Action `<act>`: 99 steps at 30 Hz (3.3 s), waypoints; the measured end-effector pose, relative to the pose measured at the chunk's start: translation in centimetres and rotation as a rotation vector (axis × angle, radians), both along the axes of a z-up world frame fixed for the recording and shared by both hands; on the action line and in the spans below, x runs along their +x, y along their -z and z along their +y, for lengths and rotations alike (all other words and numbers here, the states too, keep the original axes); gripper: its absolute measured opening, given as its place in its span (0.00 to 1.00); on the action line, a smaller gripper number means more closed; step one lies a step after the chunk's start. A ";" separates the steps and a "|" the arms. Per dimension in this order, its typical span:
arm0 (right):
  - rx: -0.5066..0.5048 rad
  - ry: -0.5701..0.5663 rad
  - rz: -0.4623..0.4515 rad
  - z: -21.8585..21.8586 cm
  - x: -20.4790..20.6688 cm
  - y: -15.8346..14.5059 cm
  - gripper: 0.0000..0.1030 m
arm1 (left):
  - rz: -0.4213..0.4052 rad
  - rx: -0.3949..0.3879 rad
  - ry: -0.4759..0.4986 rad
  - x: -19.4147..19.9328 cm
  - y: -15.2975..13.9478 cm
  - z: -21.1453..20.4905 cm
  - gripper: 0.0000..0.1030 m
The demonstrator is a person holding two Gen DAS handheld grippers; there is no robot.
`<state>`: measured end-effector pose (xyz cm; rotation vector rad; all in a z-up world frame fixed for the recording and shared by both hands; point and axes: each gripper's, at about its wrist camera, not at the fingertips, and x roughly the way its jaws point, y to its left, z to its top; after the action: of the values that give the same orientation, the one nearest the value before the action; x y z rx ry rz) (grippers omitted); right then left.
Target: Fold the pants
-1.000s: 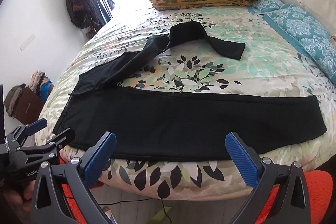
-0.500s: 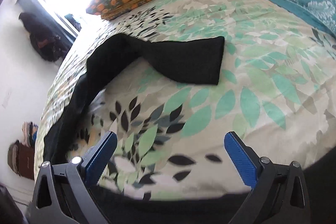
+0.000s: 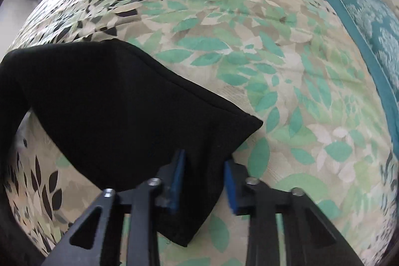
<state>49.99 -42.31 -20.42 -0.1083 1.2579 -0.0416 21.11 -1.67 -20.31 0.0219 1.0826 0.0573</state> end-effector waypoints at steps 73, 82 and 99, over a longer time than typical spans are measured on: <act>0.077 0.236 -0.234 8.0 -37.1 1.8 1.00 | 0.058 0.052 -0.257 -7.6 0.4 9.0 0.99; 0.065 0.229 -0.248 8.4 -38.1 2.1 1.00 | 0.054 0.035 -0.515 -9.7 -0.3 16.3 0.99; 0.080 0.173 -0.226 9.7 -38.6 1.4 1.00 | -0.004 0.129 -0.066 -8.2 0.4 2.5 0.98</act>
<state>11.38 -32.56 -21.80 0.0731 1.0389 -0.1486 12.89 0.81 -20.67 0.1016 1.0746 0.1864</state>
